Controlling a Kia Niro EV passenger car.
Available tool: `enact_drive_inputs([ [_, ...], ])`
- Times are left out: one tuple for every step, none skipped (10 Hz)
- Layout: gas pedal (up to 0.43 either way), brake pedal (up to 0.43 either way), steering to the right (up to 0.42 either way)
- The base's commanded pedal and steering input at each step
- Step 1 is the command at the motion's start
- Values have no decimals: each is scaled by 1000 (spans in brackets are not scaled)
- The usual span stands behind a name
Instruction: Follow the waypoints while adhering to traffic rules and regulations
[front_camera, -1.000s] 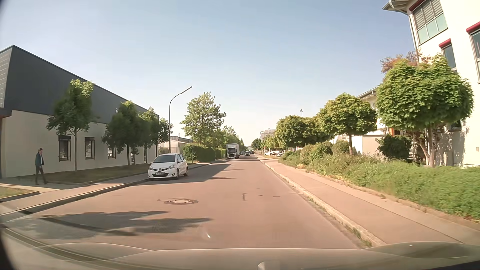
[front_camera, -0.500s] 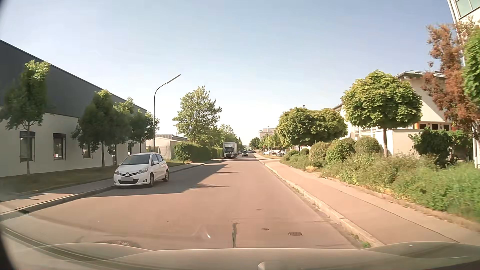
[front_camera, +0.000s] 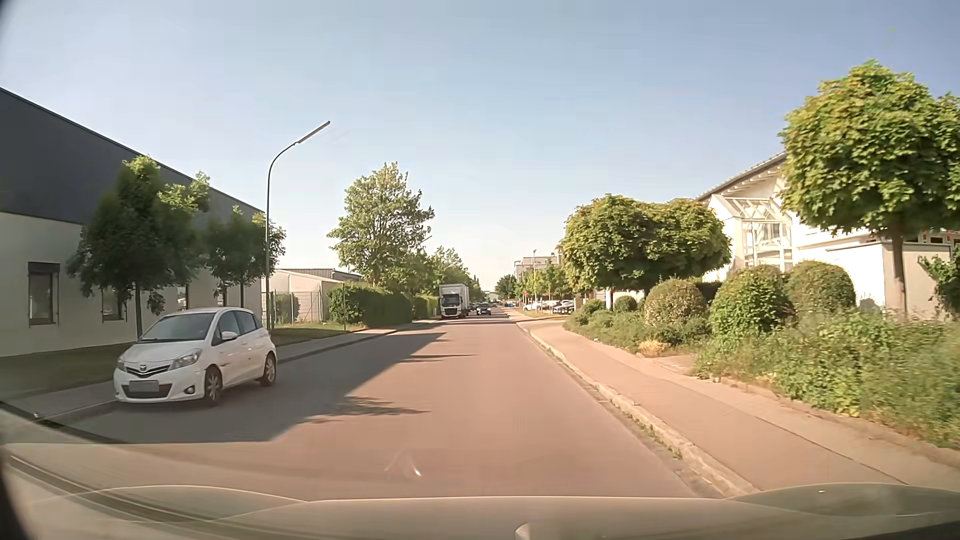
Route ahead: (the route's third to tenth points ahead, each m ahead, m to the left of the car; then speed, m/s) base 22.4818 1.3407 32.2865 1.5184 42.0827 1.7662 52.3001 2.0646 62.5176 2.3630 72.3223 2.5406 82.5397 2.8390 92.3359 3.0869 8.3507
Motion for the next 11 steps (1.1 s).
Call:
enact_drive_inputs([
  [0,0,0],
  [0,12,0],
  [0,43,0],
  [0,98,-2],
  [0,122,-2],
  [0,159,-2],
  [0,189,-4],
  [0,201,-7],
  [0,207,-9],
  [0,207,-10],
  [0,177,-11],
])
